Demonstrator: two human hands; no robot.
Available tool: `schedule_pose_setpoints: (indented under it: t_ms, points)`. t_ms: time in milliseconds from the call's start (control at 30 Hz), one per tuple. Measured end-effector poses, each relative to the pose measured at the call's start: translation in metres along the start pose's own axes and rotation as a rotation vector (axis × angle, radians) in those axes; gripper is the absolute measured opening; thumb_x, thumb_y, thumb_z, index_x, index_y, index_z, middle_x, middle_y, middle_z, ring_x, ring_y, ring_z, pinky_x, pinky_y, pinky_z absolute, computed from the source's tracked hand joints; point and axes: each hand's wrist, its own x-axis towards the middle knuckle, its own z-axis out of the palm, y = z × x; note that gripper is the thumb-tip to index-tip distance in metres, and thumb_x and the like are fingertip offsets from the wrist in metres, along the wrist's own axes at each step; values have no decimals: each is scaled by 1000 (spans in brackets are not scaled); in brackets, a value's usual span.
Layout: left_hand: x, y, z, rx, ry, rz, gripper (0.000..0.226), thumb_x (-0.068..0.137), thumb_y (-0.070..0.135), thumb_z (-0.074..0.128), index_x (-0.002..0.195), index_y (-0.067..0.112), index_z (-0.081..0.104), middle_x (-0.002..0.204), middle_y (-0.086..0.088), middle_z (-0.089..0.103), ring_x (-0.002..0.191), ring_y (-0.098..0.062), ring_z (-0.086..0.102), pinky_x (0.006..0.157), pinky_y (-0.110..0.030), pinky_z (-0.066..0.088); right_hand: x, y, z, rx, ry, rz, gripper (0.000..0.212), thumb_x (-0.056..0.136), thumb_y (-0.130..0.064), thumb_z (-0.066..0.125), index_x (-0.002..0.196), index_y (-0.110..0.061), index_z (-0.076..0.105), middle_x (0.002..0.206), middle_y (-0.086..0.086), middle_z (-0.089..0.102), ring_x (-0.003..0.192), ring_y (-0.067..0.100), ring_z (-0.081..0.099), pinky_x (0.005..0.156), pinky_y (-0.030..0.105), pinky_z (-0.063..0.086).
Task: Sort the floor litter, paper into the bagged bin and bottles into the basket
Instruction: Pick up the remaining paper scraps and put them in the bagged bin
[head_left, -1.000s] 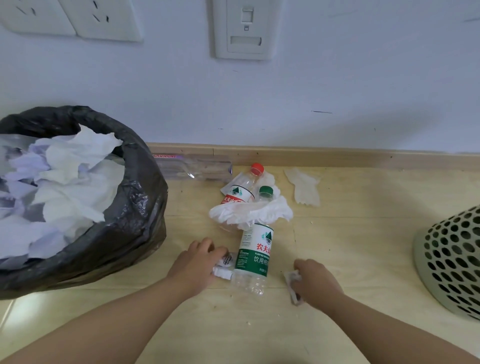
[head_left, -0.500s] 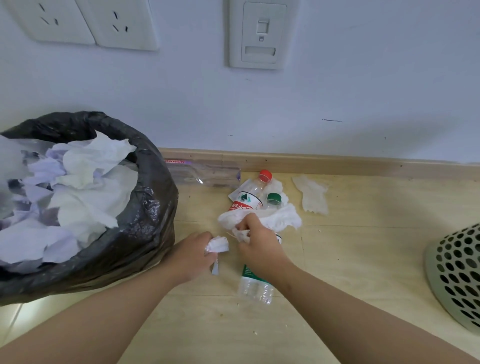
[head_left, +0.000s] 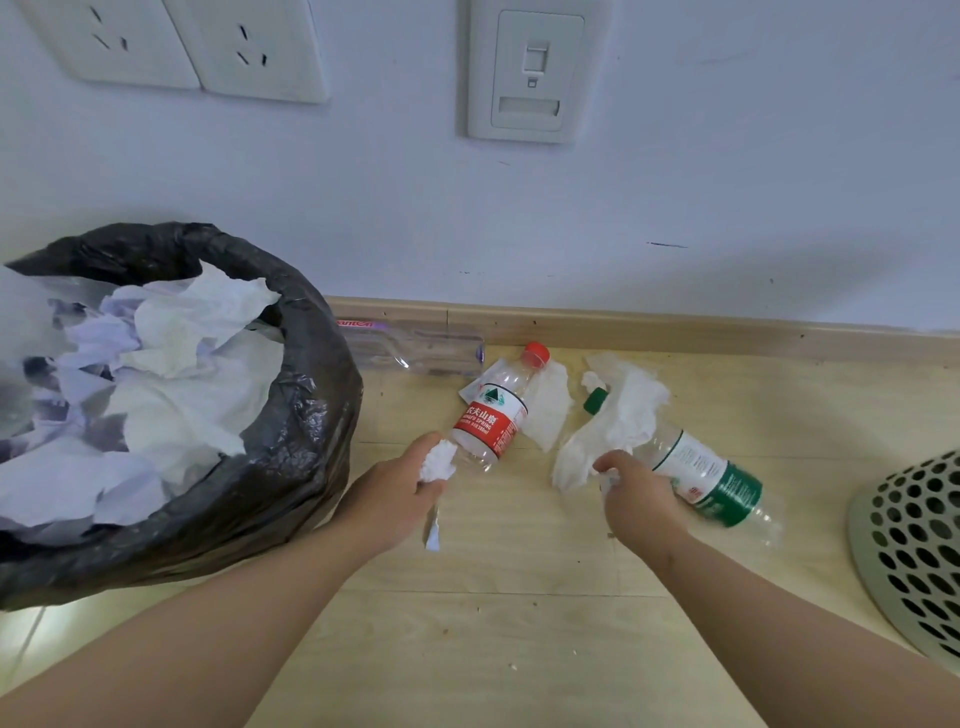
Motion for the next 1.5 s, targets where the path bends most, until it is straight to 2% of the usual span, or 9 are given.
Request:
schedule_pose_setpoints:
  t_ms: [167, 267, 533, 767, 867, 967, 1067, 1267, 1500]
  points:
    - [0, 1, 2, -108, 12, 58, 17, 89, 29, 59, 99, 35, 48, 84, 4, 59, 63, -12, 48, 63, -27, 42, 0, -12, 11, -33, -34, -118, 42, 90, 3, 33, 122, -20, 48, 87, 8, 59, 72, 25, 56, 70, 36, 55]
    - [-2, 4, 3, -81, 24, 56, 16, 87, 35, 62, 92, 30, 47, 78, 5, 56, 64, -14, 47, 60, -27, 38, -2, -21, 14, 18, -23, -129, 31, 96, -8, 28, 117, -17, 50, 76, 3, 54, 73, 25, 50, 62, 31, 41]
    - [3, 14, -3, -30, 218, -91, 27, 84, 21, 56, 67, 21, 35, 67, 6, 44, 68, -23, 43, 56, -29, 30, -7, -44, 13, 1, 47, -179, 29, 94, -48, 44, 107, -22, 45, 86, -6, 53, 80, 19, 54, 60, 28, 40]
    - [3, -2, 2, -65, 83, -88, 26, 81, -2, 37, 72, 23, 32, 80, 2, 49, 75, -26, 45, 63, -31, 35, -16, -39, 36, -250, -182, -262, 20, 94, -33, 45, 113, -28, 46, 90, -4, 56, 82, 19, 56, 72, 30, 51]
    - [-3, -7, 7, 70, -16, -8, 20, 87, 6, 35, 76, 23, 33, 80, 0, 53, 75, -28, 48, 64, -33, 38, -25, -32, 50, -366, -328, -353, 33, 94, -36, 47, 125, -32, 40, 108, -1, 61, 88, 20, 57, 69, 29, 46]
    - [-13, -4, 14, 376, -132, 96, 10, 93, 29, 43, 100, 23, 39, 110, 0, 51, 96, -28, 53, 74, -34, 43, -31, -27, 62, -479, -414, -423, 54, 90, -37, 53, 138, -34, 27, 117, 3, 57, 102, 26, 58, 76, 32, 44]
    - [-16, -13, 25, 570, -244, 148, 43, 89, 43, 52, 126, 25, 37, 122, -1, 38, 107, -25, 51, 74, -31, 41, -33, -25, 70, -566, -407, -425, 56, 90, -32, 55, 138, -32, 28, 118, 6, 49, 100, 30, 59, 71, 31, 41]
    - [-15, -20, 31, 547, -193, 132, 25, 96, 27, 44, 115, 11, 47, 119, -8, 42, 103, -28, 52, 76, -34, 41, -33, -25, 74, -603, -317, -432, 42, 89, -16, 51, 127, -20, 33, 94, 1, 34, 74, 28, 45, 48, 25, 24]
    - [-16, -18, 27, 544, -210, 126, 17, 99, 24, 38, 103, 9, 45, 115, -8, 45, 100, -29, 53, 74, -35, 41, -29, -20, 63, -529, -228, -390, 36, 86, -12, 48, 118, -16, 34, 93, 0, 36, 72, 27, 46, 48, 25, 28]
